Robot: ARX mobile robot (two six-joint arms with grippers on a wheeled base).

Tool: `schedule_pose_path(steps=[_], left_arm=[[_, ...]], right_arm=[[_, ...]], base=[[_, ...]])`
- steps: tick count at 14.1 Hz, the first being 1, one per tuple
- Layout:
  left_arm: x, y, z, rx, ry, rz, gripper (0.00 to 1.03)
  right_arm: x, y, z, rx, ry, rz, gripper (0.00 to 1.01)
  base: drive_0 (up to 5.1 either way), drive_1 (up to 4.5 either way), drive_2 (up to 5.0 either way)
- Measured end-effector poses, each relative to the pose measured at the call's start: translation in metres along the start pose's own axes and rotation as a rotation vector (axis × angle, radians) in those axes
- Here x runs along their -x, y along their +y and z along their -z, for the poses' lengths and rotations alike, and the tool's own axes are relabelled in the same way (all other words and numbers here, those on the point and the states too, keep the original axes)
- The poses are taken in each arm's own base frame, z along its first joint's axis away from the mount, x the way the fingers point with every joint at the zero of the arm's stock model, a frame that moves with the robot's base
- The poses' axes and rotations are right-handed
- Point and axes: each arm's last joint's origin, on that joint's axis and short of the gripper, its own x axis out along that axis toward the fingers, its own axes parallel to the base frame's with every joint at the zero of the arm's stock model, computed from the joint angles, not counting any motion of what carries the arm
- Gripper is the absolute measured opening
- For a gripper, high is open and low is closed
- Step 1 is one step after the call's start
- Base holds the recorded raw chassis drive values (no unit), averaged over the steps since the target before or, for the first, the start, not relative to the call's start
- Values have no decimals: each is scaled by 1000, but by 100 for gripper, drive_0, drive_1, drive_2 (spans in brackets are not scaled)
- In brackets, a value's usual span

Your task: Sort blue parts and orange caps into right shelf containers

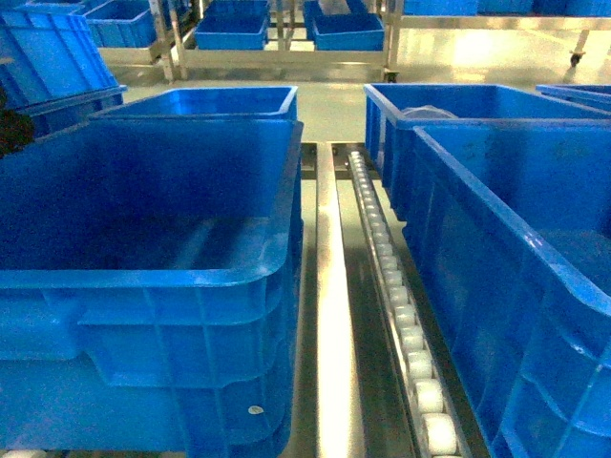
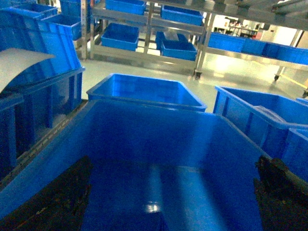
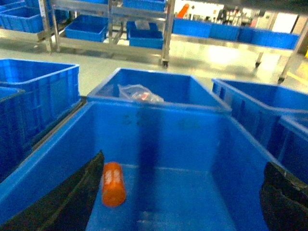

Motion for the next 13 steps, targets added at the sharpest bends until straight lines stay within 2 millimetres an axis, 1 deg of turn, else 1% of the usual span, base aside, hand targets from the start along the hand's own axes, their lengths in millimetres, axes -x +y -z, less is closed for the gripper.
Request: schedule_pose_path(steps=[1, 2, 3, 5, 6, 7, 8, 9, 10, 12, 13], left_arm=[[2, 0, -2, -36, 39, -32, 91], [13, 2, -2, -95, 54, -43, 77], [25, 5, -1, -119, 54, -48, 62], [39, 15, 0, -136, 60, -46, 37], [49, 17, 2, -137, 32, -56, 21], [57, 18, 11, -136, 67, -54, 4], [66, 18, 16, -136, 92, -51, 2], [71, 17, 10, -137, 59, -48, 2], [77, 16, 7, -137, 50, -47, 2], [86, 16, 10, -137, 67, -49, 2], [89, 16, 8, -137, 55, -48, 2]], right_arm=[[2, 3, 2, -24, 43, -28, 92], [15, 6, 5, -62, 57, -55, 77], [26, 6, 4, -82, 42, -64, 62], [41, 6, 7, -92, 44, -62, 36], [52, 5, 11, -94, 56, -63, 20], [60, 5, 13, -95, 13, -60, 3], [67, 6, 22, -96, 71, -62, 1], [75, 5, 23, -97, 68, -63, 1], [80, 4, 17, -98, 39, -61, 1], [90, 4, 19, -98, 54, -62, 1], [93, 4, 17, -98, 48, -62, 1]], base=[[0, 0, 0], [0, 0, 0], [0, 0, 0], [0, 0, 0], [0, 0, 0], [0, 0, 0], [0, 0, 0], [0, 0, 0], [0, 0, 0], [0, 0, 0], [0, 0, 0]])
